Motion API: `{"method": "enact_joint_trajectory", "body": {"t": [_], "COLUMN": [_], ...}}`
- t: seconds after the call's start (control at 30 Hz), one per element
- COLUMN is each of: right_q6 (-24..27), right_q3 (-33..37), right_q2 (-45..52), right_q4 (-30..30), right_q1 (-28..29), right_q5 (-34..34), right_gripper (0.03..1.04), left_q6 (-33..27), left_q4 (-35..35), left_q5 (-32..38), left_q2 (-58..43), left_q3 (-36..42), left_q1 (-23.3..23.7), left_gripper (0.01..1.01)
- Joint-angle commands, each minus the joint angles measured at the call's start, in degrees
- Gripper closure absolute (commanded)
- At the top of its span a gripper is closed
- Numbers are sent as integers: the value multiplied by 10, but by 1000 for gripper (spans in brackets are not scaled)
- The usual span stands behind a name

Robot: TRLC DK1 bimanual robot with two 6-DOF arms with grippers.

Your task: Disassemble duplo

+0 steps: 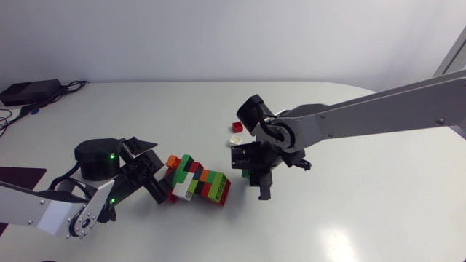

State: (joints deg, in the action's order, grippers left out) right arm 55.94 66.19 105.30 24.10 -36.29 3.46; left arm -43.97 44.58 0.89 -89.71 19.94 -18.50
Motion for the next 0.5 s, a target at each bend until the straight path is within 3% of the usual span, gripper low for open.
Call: {"method": "enact_joint_trajectory", "body": {"t": [0.0, 0.07, 0.1, 0.27, 0.47], "right_q6": [-14, -14, -14, -11, -12], "right_q3": [14, 12, 12, 10, -8], "right_q2": [16, 16, 17, 3, -57], "right_q4": [14, 13, 12, 12, 20], "right_q1": [5, 5, 5, 8, 2], "right_q5": [6, 7, 8, 6, -76], "right_gripper": [313, 98, 64, 64, 64], "left_q6": [-14, -14, -15, -15, -16], "left_q4": [-2, -1, -2, -1, -2], "left_q5": [2, 2, 2, 2, 2], "left_q2": [-12, -12, -11, -10, -9], "left_q3": [4, 4, 4, 4, 3], "left_q1": [-6, -6, -6, -6, -6], "left_gripper": [49, 48, 49, 48, 48]}}
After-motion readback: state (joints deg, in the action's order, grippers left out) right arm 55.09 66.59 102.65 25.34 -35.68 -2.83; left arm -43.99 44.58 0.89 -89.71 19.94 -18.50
